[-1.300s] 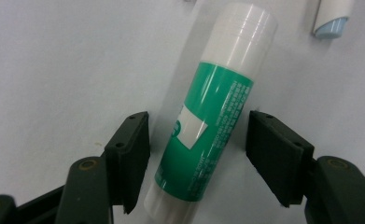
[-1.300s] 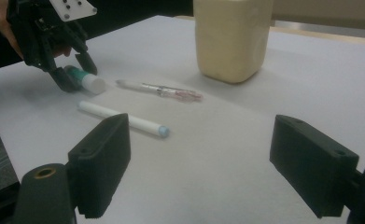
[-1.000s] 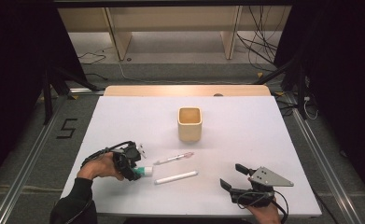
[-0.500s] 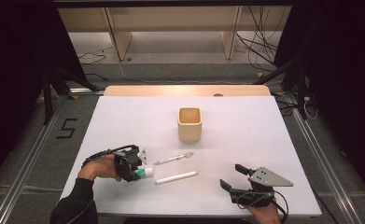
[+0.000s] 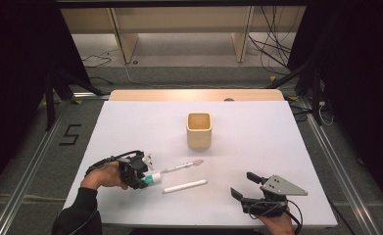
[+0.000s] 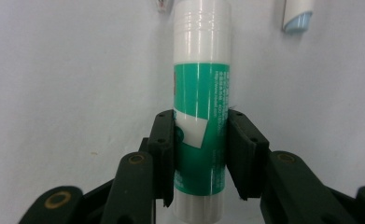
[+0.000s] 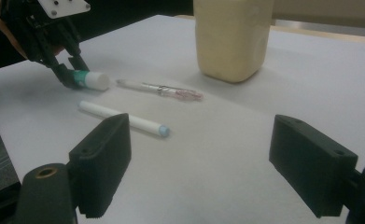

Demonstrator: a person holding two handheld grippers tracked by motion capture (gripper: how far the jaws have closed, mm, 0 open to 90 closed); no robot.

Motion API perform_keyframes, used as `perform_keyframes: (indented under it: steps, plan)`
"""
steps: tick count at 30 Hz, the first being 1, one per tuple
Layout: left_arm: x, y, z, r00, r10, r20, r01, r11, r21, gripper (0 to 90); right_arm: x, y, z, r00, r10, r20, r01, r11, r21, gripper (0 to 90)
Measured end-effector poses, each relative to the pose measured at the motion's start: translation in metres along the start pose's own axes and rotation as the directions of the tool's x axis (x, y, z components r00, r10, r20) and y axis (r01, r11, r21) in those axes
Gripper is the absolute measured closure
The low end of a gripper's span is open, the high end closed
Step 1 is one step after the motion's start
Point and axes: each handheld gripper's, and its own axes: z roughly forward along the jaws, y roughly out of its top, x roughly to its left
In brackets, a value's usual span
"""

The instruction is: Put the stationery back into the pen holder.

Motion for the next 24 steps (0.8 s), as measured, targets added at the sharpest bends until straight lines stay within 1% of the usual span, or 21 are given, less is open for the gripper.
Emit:
perform_keyframes:
  steps: [1,3,6,8,10,11,12,13,14,15,16,17,18,19,20,21,22,23,24]
  plan:
    - [0.0,0.0,0.0,1.0,0.0,0.0,0.0,1.0,0.0,65.4,0.0,0.0,0.0,1.0,0.0,0.0,0.0,1.0,0.0,21.4]
    - [0.0,-0.001,-0.004,0.9998,-0.019,0.011,0.02,0.9992,-0.034,65.4,0.0,0.0,0.0,1.0,0.002,0.0,-0.002,1.0,-0.001,21.4]
    - [-0.001,-0.001,-0.009,0.9997,-0.022,0.014,0.023,0.9969,-0.076,65.5,-0.001,0.0,-0.001,1.0,0.001,0.001,-0.001,1.0,-0.005,21.4]
    - [-0.001,0.0,-0.013,0.9995,-0.029,0.014,0.03,0.9932,-0.113,65.4,0.0,0.0,-0.001,1.0,0.0,0.0,0.0,1.0,-0.006,21.4]
    - [-0.002,0.002,-0.017,0.9997,-0.025,0.008,0.026,0.9867,-0.16,65.5,0.0,0.0,-0.001,1.0,0.002,-0.001,-0.002,1.0,-0.005,21.5]
    - [-0.005,0.004,-0.02,0.9994,-0.035,0.001,0.034,0.9743,-0.223,65.4,0.0,0.001,-0.001,1.0,0.008,-0.004,-0.008,1.0,-0.009,21.4]
    - [-0.005,0.004,-0.02,0.9994,-0.035,0.001,0.034,0.9743,-0.223,65.4,0.0,0.001,-0.001,1.0,0.008,-0.004,-0.008,1.0,-0.009,21.4]
    - [-0.008,0.007,-0.024,0.9993,-0.036,-0.007,0.033,0.9605,-0.276,65.4,0.0,0.001,0.0,0.9998,0.016,-0.01,-0.016,1.0,-0.011,21.5]
    - [-0.01,0.009,-0.026,0.9991,-0.039,-0.017,0.032,0.9519,-0.305,65.4,0.0,0.001,0.0,0.9997,0.019,-0.014,-0.019,1.0,-0.013,21.5]
    - [-0.011,0.012,-0.027,0.9987,-0.048,-0.018,0.04,0.9415,-0.335,65.4,0.001,0.001,0.0,0.9996,0.021,-0.016,-0.021,1.0,-0.015,21.5]
    - [-0.012,0.014,-0.028,0.9984,-0.051,-0.025,0.039,0.9325,-0.359,65.4,0.001,0.002,0.0,0.9995,0.025,-0.02,-0.026,1.0,-0.018,21.5]
    - [-0.012,0.014,-0.028,0.9984,-0.051,-0.025,0.039,0.9325,-0.359,65.4,0.002,0.002,0.0,0.9991,0.033,-0.026,-0.033,0.999,-0.022,21.5]
    - [-0.013,0.017,-0.028,0.9981,-0.054,-0.029,0.039,0.9243,-0.38,65.4,0.002,0.002,0.0,0.9984,0.045,-0.035,-0.046,0.999,-0.028,21.5]
    - [-0.014,0.019,-0.029,0.9976,-0.062,-0.029,0.046,0.9166,-0.397,65.4,0.002,0.002,0.0,0.9984,0.045,-0.035,-0.046,0.999,-0.028,21.5]
    - [-0.016,0.024,-0.028,0.9959,-0.086,-0.03,0.064,0.8975,-0.436,65.4,0.002,0.003,0.002,0.9972,0.059,-0.046,-0.06,0.998,-0.034,21.5]
    - [-0.017,0.027,-0.027,0.9943,-0.103,-0.026,0.08,0.8846,-0.459,65.4,0.002,0.003,0.002,0.9966,0.066,-0.05,-0.068,0.997,-0.036,21.5]
    - [-0.017,0.029,-0.027,0.9926,-0.119,-0.024,0.094,0.8753,-0.474,65.4,0.002,0.003,0.002,0.9953,0.078,-0.057,-0.08,0.996,-0.037,21.5]
    - [-0.017,0.029,-0.027,0.9926,-0.119,-0.024,0.094,0.8753,-0.474,65.4,0.002,0.003,0.002,0.9953,0.078,-0.057,-0.08,0.996,-0.037,21.5]
    - [-0.018,0.032,-0.024,0.9875,-0.157,-0.014,0.129,0.855,-0.502,65.4,0.002,0.005,0.003,0.9931,0.096,-0.067,-0.1,0.994,-0.046,21.5]
